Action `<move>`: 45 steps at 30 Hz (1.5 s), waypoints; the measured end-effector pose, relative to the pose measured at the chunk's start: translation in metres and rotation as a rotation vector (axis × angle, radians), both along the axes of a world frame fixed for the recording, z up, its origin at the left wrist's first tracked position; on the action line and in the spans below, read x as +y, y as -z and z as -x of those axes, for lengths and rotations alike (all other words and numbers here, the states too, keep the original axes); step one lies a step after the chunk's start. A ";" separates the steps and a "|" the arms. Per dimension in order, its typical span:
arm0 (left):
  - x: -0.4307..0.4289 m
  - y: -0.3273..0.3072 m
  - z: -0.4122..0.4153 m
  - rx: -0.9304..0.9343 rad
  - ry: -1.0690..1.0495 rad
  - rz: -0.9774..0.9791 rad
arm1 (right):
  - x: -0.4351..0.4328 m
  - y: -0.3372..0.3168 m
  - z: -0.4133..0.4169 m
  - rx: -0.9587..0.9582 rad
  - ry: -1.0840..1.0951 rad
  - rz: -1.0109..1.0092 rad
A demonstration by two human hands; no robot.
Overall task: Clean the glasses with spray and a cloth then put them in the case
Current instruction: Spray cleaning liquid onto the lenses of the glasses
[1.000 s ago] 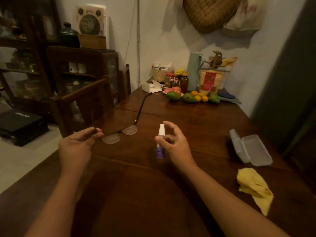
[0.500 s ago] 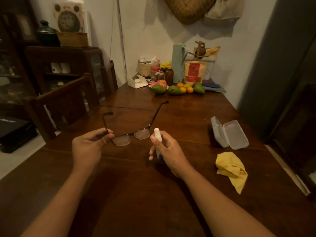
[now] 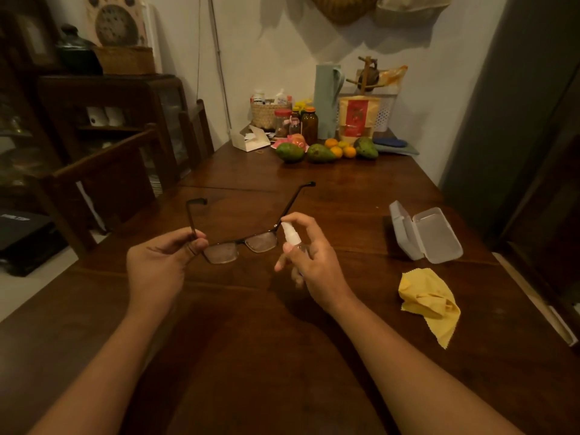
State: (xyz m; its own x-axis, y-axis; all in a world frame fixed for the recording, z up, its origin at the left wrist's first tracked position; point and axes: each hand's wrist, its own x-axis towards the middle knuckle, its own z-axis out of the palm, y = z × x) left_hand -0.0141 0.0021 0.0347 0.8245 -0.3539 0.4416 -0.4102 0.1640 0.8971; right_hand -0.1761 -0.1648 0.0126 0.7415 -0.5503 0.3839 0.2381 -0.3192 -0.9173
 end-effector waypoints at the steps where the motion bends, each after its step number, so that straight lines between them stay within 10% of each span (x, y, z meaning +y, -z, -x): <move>1: 0.000 0.000 0.000 -0.001 -0.002 -0.002 | 0.000 0.001 0.000 -0.003 -0.008 0.011; 14: 0.000 -0.004 0.010 0.004 -0.010 -0.011 | 0.004 0.003 -0.007 0.200 0.217 0.407; 45: -0.008 -0.003 0.020 -0.046 0.044 -0.016 | 0.017 -0.006 -0.009 0.337 0.110 0.566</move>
State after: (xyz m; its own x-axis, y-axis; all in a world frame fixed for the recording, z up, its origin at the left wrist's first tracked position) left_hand -0.0343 -0.0058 0.0382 0.7868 -0.3967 0.4728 -0.4440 0.1683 0.8801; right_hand -0.1666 -0.1474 0.0190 0.8228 -0.4110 0.3926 -0.0935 -0.7793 -0.6197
